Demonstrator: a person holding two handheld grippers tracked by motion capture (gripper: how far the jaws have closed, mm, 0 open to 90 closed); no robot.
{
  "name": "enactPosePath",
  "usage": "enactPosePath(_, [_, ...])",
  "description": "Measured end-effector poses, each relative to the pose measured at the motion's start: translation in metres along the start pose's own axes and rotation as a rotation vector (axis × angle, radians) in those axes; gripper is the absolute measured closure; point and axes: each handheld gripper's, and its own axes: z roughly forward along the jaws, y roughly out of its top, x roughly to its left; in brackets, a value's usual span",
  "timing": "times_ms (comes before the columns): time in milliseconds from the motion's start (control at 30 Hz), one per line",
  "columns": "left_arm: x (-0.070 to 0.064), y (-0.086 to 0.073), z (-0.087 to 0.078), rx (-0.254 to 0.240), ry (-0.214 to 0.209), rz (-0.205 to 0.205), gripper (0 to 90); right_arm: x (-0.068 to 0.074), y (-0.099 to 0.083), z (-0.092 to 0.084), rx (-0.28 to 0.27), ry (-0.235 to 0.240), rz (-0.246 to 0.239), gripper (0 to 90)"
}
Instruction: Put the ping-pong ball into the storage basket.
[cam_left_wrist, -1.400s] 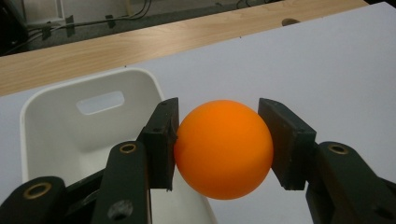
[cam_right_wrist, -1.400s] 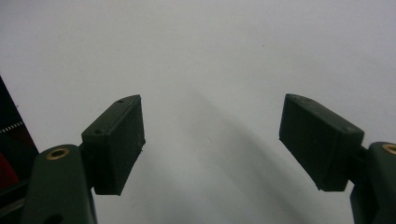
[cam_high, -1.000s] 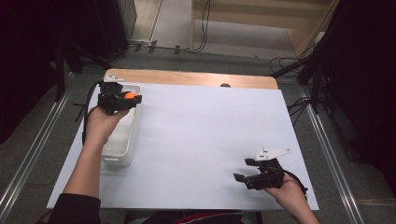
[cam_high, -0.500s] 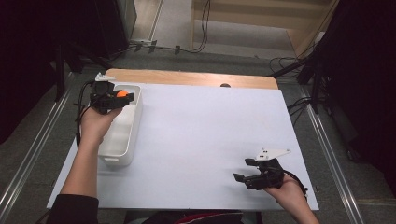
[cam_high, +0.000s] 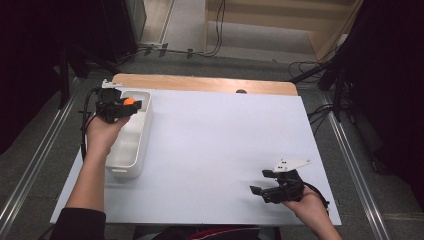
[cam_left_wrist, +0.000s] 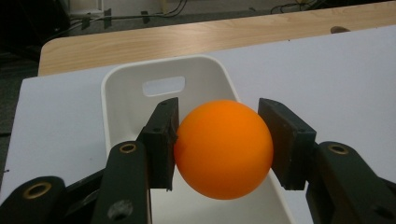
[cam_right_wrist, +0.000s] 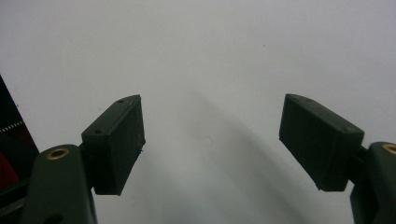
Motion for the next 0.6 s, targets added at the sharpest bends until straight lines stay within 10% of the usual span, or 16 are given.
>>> enactPosePath(600, [0.003, -0.009, 0.014, 0.055, 0.008, -0.014, 48.9, 0.0, 0.0, 0.0, 0.004, -0.002, -0.001, 20.7])
